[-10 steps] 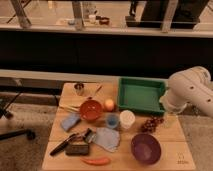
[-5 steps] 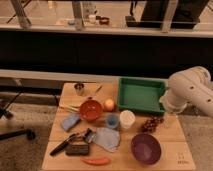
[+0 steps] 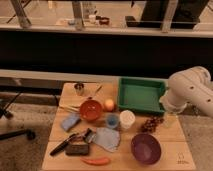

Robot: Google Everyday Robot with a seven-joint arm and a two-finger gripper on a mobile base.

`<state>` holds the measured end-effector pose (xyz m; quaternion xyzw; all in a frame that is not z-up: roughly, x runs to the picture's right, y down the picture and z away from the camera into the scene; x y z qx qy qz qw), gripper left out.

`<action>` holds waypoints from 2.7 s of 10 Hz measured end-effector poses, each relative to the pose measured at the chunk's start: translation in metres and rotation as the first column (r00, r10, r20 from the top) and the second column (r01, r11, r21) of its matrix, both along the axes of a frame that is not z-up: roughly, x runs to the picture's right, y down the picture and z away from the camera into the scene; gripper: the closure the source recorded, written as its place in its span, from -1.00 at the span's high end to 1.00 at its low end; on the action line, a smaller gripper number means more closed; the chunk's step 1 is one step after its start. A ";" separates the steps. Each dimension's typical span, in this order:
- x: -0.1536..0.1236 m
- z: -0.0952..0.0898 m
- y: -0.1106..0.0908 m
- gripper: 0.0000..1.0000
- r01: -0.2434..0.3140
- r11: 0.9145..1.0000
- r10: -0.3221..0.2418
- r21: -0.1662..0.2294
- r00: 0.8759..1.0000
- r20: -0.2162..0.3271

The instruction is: Place grapes in red bowl

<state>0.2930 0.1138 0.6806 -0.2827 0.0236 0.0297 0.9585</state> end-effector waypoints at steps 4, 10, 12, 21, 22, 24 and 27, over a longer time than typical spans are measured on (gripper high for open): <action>0.000 0.000 0.000 0.60 0.000 1.000 0.000 0.000 1.000 0.000; 0.000 0.000 0.000 0.60 0.000 1.000 0.000 0.000 1.000 0.000; 0.000 0.000 0.000 0.60 0.000 1.000 0.000 0.000 1.000 0.000; 0.011 0.012 0.009 0.60 0.018 1.000 -0.018 0.005 0.999 0.036; 0.013 0.013 0.010 0.60 0.026 1.000 -0.027 0.006 0.999 0.045; 0.014 0.015 0.014 0.60 0.044 0.999 -0.044 0.010 0.997 0.065; 0.015 0.022 0.024 0.60 0.085 0.996 -0.087 0.017 0.992 0.095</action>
